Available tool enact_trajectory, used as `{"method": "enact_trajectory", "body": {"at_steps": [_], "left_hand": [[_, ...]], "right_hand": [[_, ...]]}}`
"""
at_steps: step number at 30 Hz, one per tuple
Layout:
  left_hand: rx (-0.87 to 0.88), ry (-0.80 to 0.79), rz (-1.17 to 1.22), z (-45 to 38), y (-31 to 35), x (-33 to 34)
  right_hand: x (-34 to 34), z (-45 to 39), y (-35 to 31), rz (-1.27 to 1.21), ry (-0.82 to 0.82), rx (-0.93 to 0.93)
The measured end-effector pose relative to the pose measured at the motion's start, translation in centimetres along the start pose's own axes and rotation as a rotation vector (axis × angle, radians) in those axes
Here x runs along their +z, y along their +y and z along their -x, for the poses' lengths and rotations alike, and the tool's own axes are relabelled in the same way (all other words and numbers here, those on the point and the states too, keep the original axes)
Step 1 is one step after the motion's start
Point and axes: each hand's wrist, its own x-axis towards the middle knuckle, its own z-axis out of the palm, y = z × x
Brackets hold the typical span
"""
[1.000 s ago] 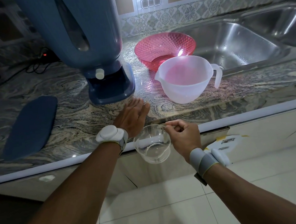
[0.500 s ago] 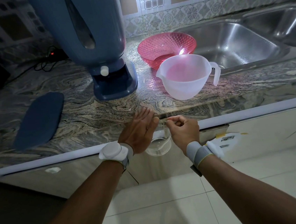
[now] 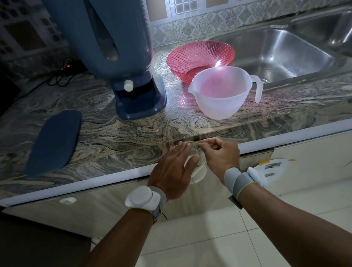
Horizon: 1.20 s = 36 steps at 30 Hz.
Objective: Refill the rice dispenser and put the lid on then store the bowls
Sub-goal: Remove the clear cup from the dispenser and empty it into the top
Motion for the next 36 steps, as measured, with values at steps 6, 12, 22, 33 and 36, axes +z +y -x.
{"method": "enact_trajectory", "body": {"at_steps": [6,12,22,33,36], "left_hand": [[0.003,0.082,0.048,-0.6,-0.1,-0.7],[-0.042,0.154,0.101,-2.8,-0.8,-1.9],[-0.141,0.151,0.031,-9.5,-3.1,-3.2],[-0.182,0.095,-0.023,-14.5,-5.0,-2.7],[-0.166,0.058,-0.05,-15.2,-5.4,-2.5]], "right_hand": [[0.0,-0.2,0.0,-0.019,0.022,0.014],[-0.2,-0.6,-0.3,-0.047,0.031,0.02],[0.1,-1.5,-0.8,-0.125,-0.001,0.011],[0.1,-2.4,-0.3,-0.199,-0.073,0.0],[0.1,-2.6,0.0,-0.2,-0.084,-0.001]]}}
